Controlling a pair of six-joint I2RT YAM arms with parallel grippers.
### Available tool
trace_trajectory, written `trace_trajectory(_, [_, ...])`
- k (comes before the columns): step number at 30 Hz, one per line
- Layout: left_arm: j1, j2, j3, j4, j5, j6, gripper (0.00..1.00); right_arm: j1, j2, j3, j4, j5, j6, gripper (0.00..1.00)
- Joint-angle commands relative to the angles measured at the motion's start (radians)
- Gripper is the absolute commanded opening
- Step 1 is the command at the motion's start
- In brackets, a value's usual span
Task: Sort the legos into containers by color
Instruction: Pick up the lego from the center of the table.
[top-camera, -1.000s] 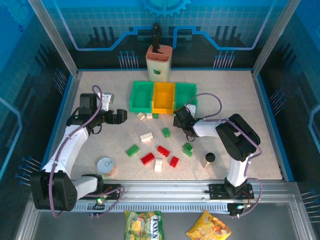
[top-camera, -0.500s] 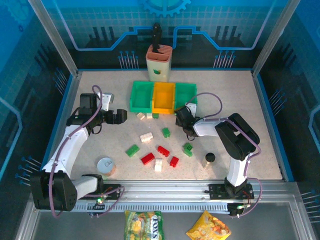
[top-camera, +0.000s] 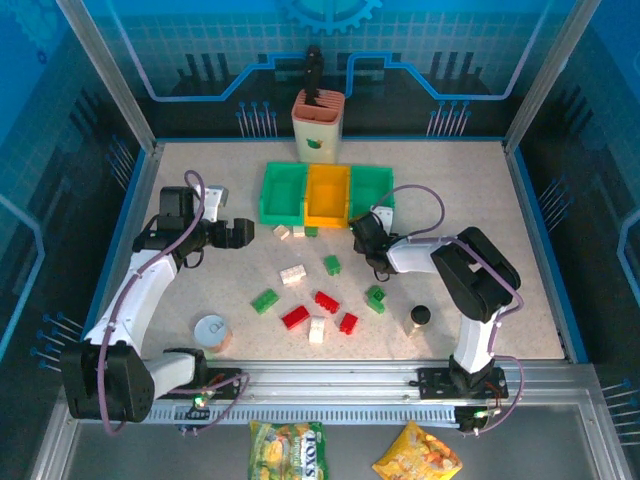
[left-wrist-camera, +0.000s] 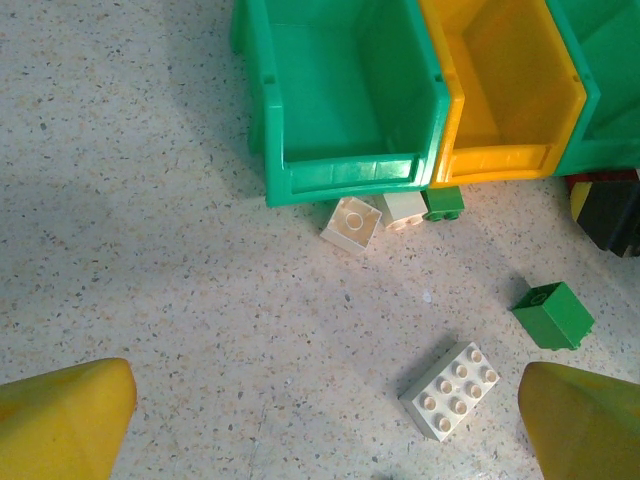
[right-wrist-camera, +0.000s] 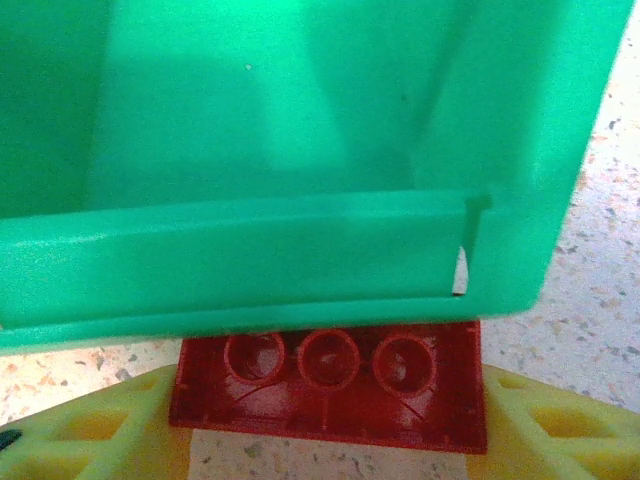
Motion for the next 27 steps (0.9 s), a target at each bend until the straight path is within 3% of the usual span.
trace_trajectory(1, [0.002, -0.008, -0.008, 0.012, 0.002, 0.022, 0.99, 0.018, -0.063, -0.014, -0.063, 0.014, 0.013, 0.64])
trace_trajectory(17, [0.001, -0.011, -0.007, 0.011, 0.005, 0.022, 0.99, 0.049, -0.259, -0.005, -0.333, -0.116, 0.011, 0.62])
trace_trajectory(27, [0.001, -0.016, -0.008, 0.009, 0.013, 0.020, 0.99, -0.045, -0.226, 0.171, -0.398, -0.240, -0.100, 0.62])
